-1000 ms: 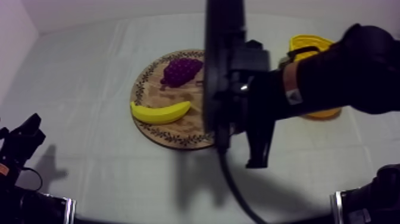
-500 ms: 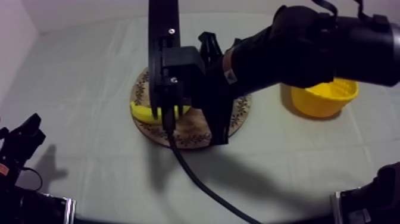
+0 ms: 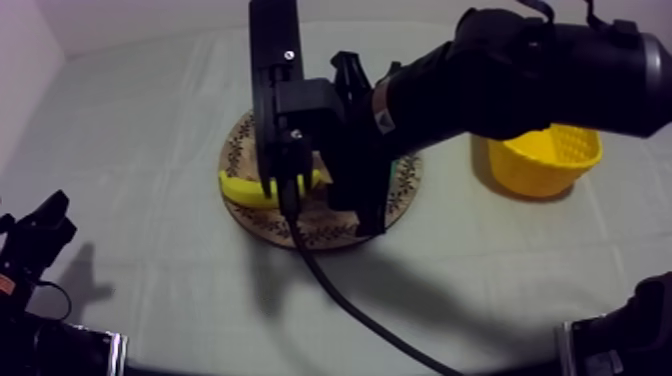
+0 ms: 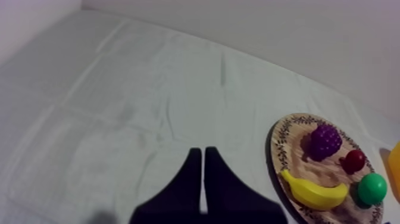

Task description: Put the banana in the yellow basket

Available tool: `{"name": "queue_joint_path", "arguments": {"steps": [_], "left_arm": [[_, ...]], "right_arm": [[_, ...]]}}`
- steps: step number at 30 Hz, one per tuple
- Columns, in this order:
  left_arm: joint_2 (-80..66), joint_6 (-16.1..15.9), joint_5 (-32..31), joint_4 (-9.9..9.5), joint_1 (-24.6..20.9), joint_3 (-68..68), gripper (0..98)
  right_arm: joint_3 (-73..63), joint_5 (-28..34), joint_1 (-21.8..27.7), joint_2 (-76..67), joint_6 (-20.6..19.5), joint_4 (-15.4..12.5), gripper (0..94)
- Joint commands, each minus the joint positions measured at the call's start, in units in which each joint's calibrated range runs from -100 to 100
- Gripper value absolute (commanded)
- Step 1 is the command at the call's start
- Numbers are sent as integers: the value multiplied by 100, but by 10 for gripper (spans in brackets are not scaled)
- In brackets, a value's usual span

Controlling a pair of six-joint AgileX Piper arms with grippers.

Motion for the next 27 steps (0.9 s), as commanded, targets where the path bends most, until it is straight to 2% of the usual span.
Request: {"name": "queue_joint_path", "arguments": {"steps": [1,10,27], "left_arm": [[-3,1,0,-2,0,3,1],[-3,1,0,-2,0,3,1],[-3,-1,0,-2,0,3,1]], "right_arm": [[-1,13,-18,70,-28,18,524],[-222,-227,-82,742,-179,149,527],[-1831,-151,27,2656,-42,137,525]]}}
